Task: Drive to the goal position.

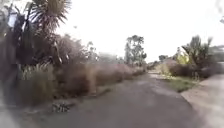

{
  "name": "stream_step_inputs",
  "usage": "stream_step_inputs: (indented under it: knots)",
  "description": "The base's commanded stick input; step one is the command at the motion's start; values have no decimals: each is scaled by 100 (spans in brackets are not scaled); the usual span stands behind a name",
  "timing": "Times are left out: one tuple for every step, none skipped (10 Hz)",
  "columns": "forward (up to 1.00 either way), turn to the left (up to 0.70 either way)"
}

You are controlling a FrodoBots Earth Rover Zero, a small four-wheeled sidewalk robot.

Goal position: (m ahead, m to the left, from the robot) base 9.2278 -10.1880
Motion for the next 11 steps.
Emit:
stream_step_inputs:
  knots:
    - [50, -49]
    - [50, -49]
    - [50, -49]
    - [50, -49]
    - [50, -49]
    - [50, -49]
    - [50, -49]
    - [50, -49]
    - [50, -49]
    - [50, -49]
    - [50, -46]
